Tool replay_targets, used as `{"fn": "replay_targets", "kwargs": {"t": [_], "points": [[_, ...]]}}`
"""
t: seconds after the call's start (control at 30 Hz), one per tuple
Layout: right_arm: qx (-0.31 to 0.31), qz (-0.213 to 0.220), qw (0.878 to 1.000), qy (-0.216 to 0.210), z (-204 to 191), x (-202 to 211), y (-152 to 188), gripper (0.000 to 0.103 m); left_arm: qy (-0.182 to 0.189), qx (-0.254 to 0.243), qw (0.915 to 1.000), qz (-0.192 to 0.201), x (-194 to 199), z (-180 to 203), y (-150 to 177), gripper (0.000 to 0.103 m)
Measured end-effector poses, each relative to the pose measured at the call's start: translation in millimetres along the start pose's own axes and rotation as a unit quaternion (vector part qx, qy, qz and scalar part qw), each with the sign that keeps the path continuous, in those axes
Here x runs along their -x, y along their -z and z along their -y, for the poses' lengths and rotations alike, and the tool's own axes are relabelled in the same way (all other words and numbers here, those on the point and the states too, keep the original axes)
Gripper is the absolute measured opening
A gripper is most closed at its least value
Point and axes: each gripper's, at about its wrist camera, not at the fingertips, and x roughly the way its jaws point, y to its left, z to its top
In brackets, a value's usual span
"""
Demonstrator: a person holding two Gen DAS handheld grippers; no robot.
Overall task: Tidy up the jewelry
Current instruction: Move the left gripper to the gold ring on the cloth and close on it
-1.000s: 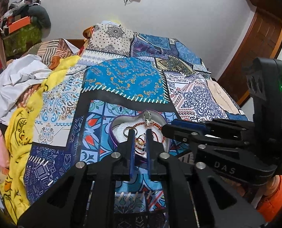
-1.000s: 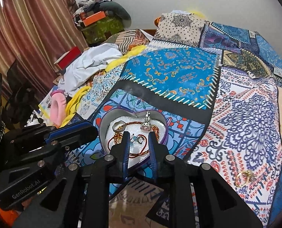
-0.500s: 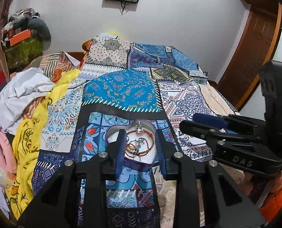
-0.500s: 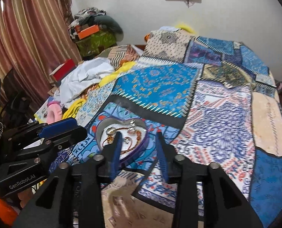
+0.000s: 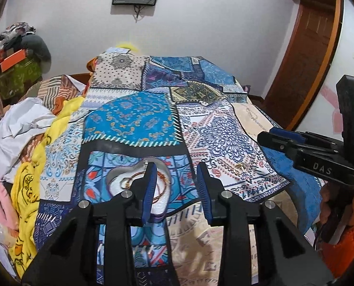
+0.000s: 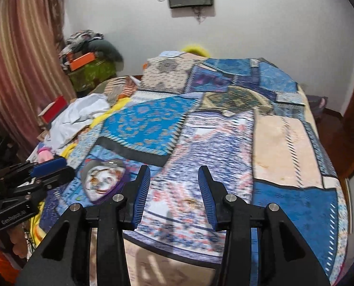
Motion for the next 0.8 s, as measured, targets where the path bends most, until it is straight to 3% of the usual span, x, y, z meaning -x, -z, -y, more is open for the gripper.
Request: {"fn": "replay_targets", "kwargs": {"t": [0.37, 0.8], "points": [[-0.014, -0.042, 0.998, 0.032, 36, -7, 26, 0.038, 0.025, -0.019, 0.9991, -0.029, -29, 24, 4, 0.034], [0.0, -0.078, 0.997, 0.02, 45, -29, 39, 0.038, 0.051, -0.037, 0.9955, -0.07, -64, 49, 14, 0.034]]}}
